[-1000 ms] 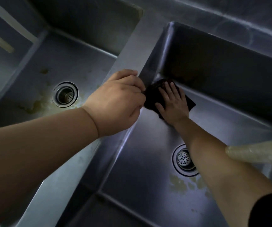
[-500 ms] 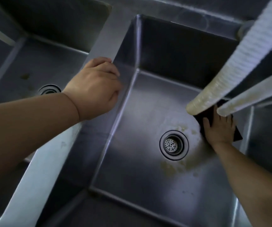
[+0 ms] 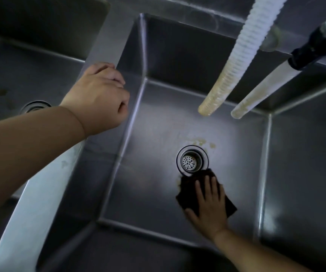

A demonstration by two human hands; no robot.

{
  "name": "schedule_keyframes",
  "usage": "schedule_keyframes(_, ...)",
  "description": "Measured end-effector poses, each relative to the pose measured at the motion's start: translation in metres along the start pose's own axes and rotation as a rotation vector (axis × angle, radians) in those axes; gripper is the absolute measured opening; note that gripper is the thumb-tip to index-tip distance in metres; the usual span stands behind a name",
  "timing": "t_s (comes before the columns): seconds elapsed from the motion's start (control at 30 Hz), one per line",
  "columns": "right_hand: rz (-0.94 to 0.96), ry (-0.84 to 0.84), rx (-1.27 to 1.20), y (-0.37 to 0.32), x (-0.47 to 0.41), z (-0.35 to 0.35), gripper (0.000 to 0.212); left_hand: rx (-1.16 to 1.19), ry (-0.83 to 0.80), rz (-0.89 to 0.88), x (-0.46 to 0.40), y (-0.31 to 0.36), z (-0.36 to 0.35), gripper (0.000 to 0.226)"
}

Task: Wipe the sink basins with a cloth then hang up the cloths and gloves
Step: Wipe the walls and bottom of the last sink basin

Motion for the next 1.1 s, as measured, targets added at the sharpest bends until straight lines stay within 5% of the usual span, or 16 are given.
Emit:
schedule_keyframes(0.3, 0.338, 0.023, -0.14, -0.075, -0.084, 0.0, 0.074, 0.003, -0.007, -0.019, 0.0, -0.003, -0.002, 0.022)
schedule_keyframes(0.67, -0.025, 0.089, -0.034, 0.003, -0.209, 0.02, 0.063, -0.023, -0.093, -0.038, -0.002, 0.0, -0.002, 0.04)
schedule_keyframes(0.9, -0.245, 0.068, -0.019, 0.064, -0.152, 0.026, 0.072, -0.084, -0.117, -0.049, -0.003, 0.003, -0.001, 0.04)
schedule_keyframes(1.1, -0.331, 0.017, -0.018, 0.046, -0.071, 0.023, 0.071, -0.184, -0.13, -0.127, -0.001, 0.011, -0.001, 0.033)
Point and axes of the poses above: each hand's wrist, its own x-axis away from the middle knuckle, its own z-axis out of the back of the hand, y = z × x, the point moved 4 cm from there along -x, towards the middle knuckle, and after that the axes turned 9 degrees about y, right-handed, at the moved point
